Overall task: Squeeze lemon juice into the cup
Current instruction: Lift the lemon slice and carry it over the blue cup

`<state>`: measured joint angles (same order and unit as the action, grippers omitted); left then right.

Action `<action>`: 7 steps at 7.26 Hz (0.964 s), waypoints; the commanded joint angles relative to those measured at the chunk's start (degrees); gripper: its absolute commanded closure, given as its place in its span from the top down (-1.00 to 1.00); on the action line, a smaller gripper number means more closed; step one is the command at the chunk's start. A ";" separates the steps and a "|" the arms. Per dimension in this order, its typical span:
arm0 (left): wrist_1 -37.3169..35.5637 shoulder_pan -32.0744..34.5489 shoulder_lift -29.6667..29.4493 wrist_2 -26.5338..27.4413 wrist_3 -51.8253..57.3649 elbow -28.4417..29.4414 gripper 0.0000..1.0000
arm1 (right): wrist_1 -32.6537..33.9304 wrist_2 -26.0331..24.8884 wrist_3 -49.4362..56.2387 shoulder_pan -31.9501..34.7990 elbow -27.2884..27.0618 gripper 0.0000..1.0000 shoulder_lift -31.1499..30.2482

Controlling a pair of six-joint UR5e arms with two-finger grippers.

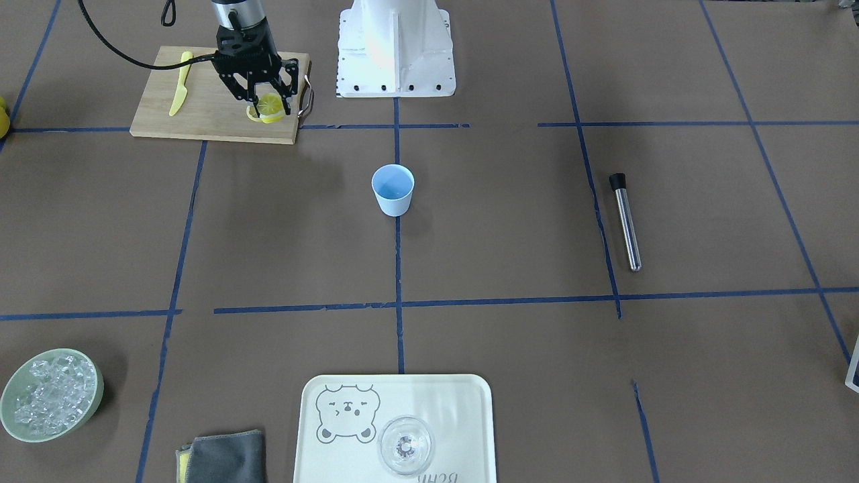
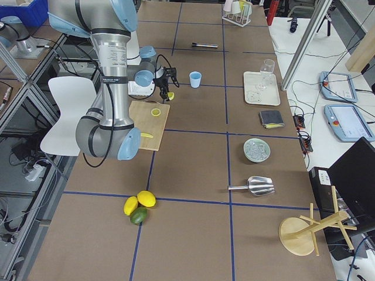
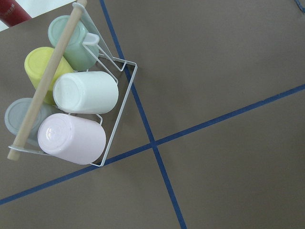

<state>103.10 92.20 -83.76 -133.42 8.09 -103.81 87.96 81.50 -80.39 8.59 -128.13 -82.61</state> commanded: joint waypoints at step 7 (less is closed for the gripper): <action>0.00 0.00 -0.35 0.00 0.00 -0.08 1.00 | 16.63 7.18 3.83 11.54 25.78 -1.00 39.16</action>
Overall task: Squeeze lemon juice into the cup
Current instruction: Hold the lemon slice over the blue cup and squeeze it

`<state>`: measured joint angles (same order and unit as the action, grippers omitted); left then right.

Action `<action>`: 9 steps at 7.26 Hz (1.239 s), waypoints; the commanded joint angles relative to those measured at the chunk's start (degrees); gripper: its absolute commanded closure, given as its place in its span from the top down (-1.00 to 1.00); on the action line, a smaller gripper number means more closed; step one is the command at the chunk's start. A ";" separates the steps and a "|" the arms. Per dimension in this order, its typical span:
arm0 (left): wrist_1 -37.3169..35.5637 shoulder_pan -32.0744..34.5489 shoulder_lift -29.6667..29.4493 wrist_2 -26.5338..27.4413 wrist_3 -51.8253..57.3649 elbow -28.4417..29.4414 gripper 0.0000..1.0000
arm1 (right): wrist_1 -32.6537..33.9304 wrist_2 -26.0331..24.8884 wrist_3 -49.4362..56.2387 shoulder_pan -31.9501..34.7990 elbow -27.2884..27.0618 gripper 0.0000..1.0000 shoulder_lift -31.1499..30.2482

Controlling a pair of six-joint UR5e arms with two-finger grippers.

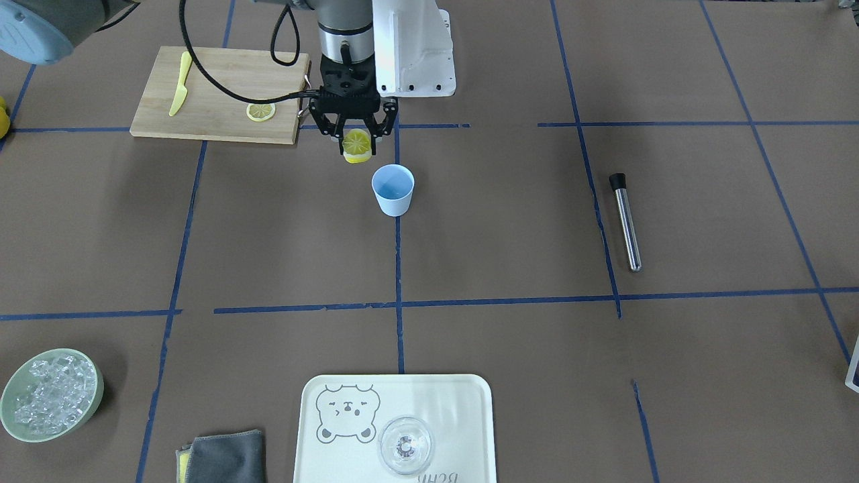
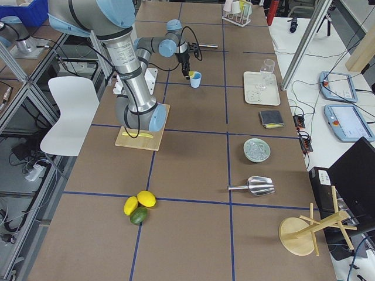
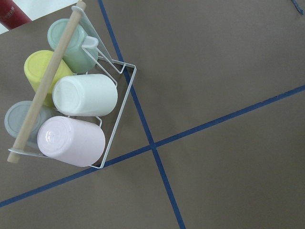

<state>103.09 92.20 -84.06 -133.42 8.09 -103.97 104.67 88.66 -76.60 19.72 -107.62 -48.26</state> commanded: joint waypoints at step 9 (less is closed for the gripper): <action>0.00 0.00 -0.23 0.00 0.00 0.44 1.00 | -0.34 0.02 0.66 0.41 8.92 -0.17 5.63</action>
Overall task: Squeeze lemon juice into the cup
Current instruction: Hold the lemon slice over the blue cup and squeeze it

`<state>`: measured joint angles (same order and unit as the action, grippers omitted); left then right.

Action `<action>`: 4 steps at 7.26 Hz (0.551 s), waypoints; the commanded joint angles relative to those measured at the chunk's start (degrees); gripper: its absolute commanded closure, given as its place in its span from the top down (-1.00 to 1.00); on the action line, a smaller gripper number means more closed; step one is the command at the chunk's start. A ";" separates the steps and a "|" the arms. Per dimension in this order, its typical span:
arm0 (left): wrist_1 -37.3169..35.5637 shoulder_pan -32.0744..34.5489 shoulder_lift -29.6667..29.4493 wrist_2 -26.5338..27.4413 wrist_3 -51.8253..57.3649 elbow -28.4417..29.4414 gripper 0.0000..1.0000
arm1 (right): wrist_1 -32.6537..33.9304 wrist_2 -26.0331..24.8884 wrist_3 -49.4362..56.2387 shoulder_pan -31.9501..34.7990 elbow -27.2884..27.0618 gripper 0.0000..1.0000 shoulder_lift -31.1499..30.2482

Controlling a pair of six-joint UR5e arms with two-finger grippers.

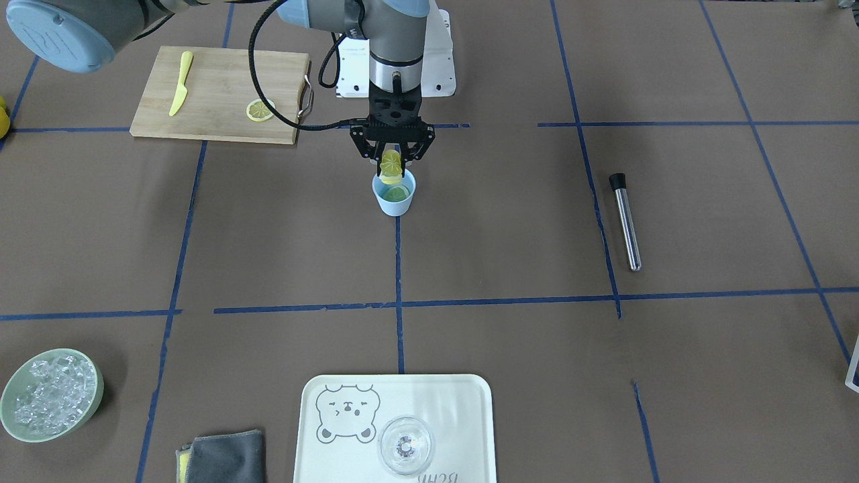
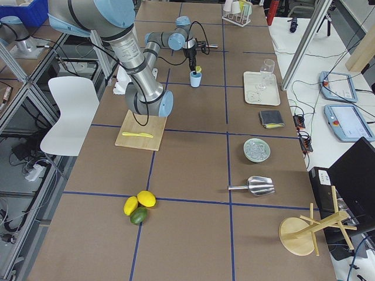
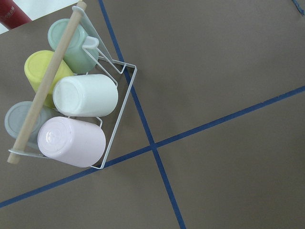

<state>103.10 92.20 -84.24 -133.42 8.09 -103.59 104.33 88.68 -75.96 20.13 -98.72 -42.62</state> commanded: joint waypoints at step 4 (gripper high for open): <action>0.00 0.00 -0.40 0.00 0.00 0.31 1.00 | 0.00 0.09 0.37 0.00 -0.06 0.76 0.08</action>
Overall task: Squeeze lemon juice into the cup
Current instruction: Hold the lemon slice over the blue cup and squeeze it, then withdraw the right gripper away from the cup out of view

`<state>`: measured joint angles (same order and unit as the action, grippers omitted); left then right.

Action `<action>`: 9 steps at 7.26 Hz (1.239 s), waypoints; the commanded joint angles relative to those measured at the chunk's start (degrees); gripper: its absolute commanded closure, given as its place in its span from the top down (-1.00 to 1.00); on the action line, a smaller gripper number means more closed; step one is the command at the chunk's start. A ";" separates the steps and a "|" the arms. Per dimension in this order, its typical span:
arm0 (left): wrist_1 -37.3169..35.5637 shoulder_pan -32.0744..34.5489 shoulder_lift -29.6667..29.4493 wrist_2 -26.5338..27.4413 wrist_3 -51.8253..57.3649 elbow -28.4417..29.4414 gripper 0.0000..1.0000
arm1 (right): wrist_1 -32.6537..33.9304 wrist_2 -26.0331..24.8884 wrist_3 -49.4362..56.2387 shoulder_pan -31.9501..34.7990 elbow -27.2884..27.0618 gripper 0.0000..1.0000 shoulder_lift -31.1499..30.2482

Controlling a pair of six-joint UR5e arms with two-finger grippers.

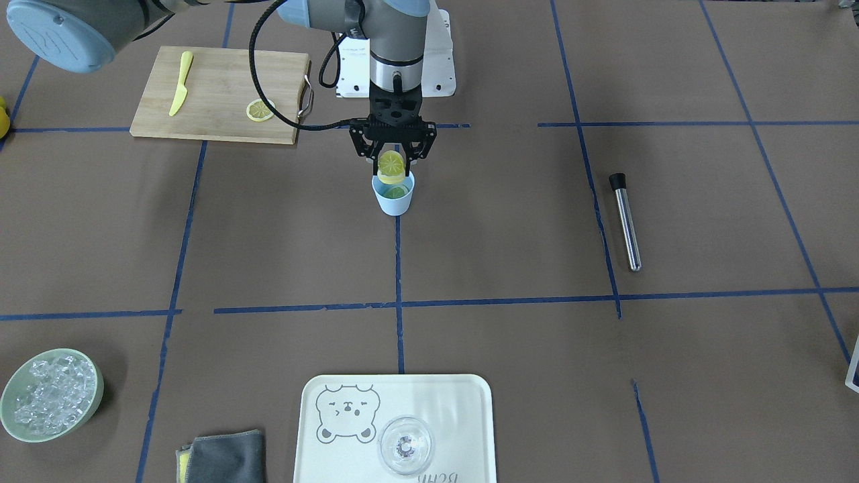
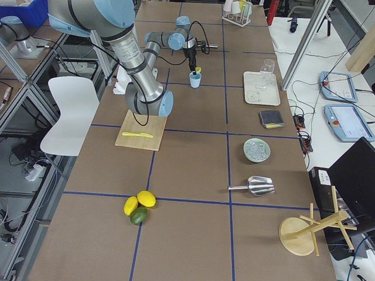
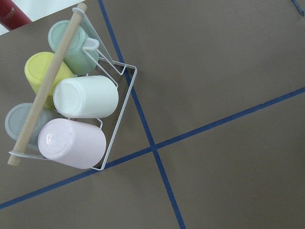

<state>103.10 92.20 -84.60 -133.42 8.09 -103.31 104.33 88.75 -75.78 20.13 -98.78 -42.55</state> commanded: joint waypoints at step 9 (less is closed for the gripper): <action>16.10 -0.35 -4.86 0.09 -0.88 2.22 1.00 | -2.00 21.17 32.39 22.54 -2.99 1.00 -6.99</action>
<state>111.35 91.98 -88.38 -133.12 7.44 -102.38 103.66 104.90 -52.19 36.69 -100.47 -46.19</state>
